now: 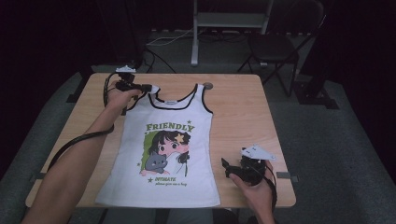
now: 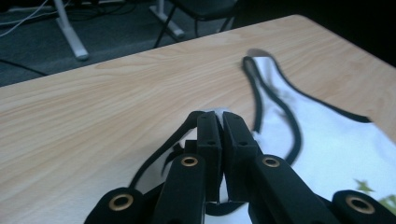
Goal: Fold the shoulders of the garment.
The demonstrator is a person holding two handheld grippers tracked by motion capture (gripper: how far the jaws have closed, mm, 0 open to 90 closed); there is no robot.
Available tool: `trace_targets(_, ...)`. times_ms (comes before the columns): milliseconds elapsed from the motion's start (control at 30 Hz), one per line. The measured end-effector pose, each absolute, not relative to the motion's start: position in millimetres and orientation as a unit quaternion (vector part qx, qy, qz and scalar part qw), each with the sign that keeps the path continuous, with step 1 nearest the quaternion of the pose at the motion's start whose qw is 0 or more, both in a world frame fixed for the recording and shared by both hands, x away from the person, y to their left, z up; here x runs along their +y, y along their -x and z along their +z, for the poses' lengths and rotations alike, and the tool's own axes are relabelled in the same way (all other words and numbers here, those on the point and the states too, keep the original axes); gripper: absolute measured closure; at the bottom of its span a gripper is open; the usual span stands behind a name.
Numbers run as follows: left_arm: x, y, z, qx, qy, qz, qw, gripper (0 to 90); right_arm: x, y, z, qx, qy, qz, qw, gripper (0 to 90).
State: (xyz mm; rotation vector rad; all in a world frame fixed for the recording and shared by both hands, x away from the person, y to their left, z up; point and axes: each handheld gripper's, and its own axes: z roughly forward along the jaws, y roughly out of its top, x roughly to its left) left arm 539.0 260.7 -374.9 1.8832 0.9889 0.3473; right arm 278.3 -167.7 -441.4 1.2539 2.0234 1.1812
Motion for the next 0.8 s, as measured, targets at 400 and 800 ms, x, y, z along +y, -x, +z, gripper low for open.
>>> trace_targets(400, 266, -515, -376, 0.391, -0.759, 0.12, 0.506, 86.3, -167, -277, -441, 0.743, -0.455, 0.428, 0.242, 12.2)
trace_targets(800, 273, -483, -387, 0.384, -0.765, 0.106, 0.506, 86.2, -164, -277, -442, 0.749, -0.448, 0.422, 0.246, 12.2)
